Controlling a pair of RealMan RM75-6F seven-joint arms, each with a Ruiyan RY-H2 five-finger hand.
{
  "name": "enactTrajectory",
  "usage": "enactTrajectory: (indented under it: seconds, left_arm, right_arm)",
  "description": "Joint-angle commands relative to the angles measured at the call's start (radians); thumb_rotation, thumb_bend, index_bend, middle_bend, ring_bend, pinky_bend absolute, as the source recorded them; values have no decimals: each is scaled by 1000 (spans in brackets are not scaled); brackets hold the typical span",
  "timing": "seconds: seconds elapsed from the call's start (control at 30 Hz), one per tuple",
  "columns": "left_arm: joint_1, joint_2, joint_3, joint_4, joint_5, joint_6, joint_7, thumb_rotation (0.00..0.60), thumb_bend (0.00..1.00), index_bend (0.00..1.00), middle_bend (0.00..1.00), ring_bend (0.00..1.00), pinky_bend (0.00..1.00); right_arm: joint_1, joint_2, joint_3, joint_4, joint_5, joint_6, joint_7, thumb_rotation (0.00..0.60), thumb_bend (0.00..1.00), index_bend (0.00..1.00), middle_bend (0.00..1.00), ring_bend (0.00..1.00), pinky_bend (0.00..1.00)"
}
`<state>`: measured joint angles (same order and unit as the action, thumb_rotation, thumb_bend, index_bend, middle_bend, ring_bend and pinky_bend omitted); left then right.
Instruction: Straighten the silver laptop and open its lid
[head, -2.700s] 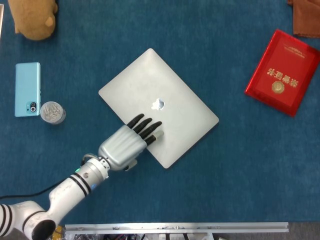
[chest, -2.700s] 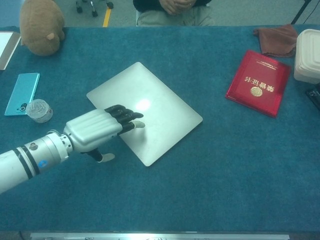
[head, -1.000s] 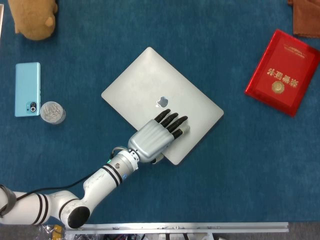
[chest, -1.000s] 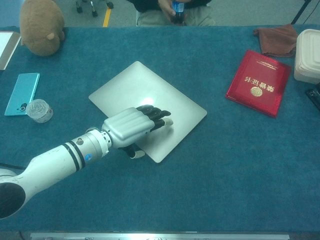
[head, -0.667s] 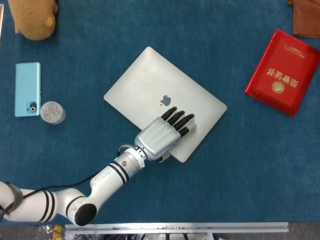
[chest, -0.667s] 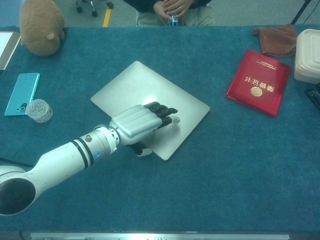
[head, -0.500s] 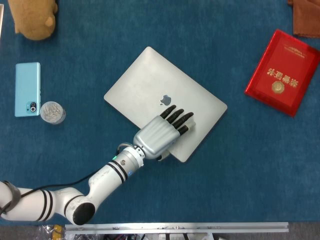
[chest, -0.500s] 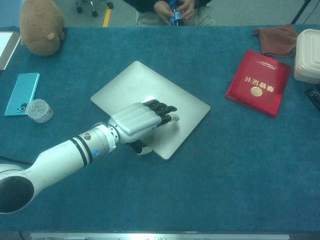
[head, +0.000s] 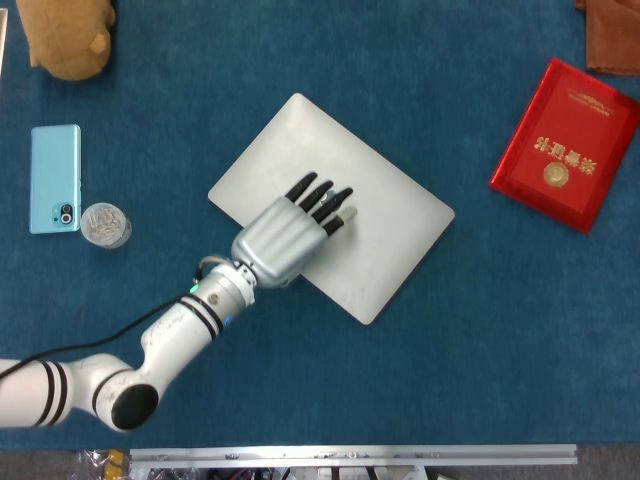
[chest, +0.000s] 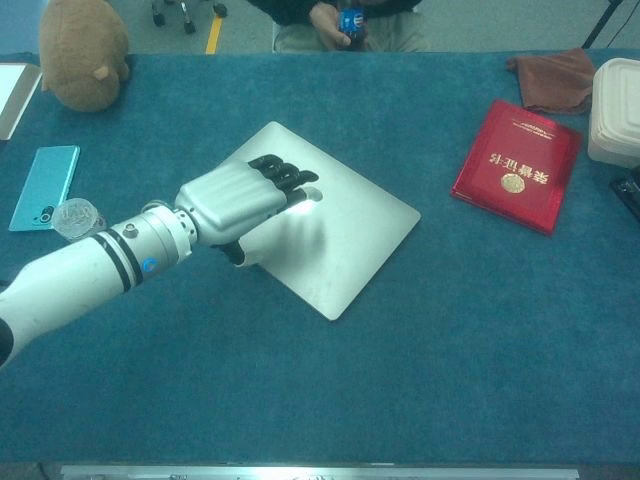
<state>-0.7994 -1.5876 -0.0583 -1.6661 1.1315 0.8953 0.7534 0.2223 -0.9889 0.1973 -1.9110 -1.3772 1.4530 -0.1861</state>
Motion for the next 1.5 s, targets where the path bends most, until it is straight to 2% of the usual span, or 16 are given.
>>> enactTrajectory:
  seconds: [0.03,0.2,0.27,0.33,0.6,0.8,0.93,1.13,1.23,1.33,1.5]
  left_arm:
    - [-22,25,-25,13,-25,-20,-23,588,257,0,0,0,0]
    - [-46,40,-50,51,-47,-46,-72,499,256,62,0,0,0]
    - [-58,40,-58,71,-57,-58,-87,437,257,83,0,0,0]
    - [-70,39,-64,90,-69,-72,-103,402,256,94,0,0,0]
    - [-107,26,-86,158,-131,-110,-157,353,246,100,0,0,0]
    - [-145,8,-89,212,-196,-134,-149,321,239,107,0,0,0]
    - [-171,-7,-91,241,-251,-140,-133,255,228,114,0,0,0]
    - [-212,-22,-98,257,-340,-140,-104,207,209,114,0,0,0]
    - [-235,-40,-100,266,-392,-137,-91,147,199,114,0,0,0]
    - [-255,-57,-96,277,-425,-136,-81,112,192,114,0,0,0]
    - [-281,-87,-83,312,-461,-134,-63,81,182,114,0,0,0]
  right_arm:
    - [0,0,0,-3,-2,1,-3,600,127,0,18,0,26]
    - [1,0,2,-11,-2,3,-12,600,127,0,18,0,26]
    - [3,-2,0,-15,-3,1,-18,600,127,0,18,0,26]
    - [5,-4,-1,-19,-5,-1,-25,600,127,0,18,0,26]
    - [11,-11,-2,-36,-7,-5,-53,600,127,0,18,0,26]
    - [16,-18,-2,-48,-6,-6,-74,600,127,0,18,0,26]
    - [19,-23,-1,-54,-3,-7,-87,600,127,0,18,0,26]
    - [26,-31,1,-56,4,-13,-102,600,127,0,18,0,26]
    - [31,-37,1,-56,7,-18,-108,600,127,0,18,0,26]
    - [35,-41,1,-56,9,-22,-111,600,127,0,18,0,26]
    - [37,-45,2,-53,15,-25,-111,600,127,0,18,0,26]
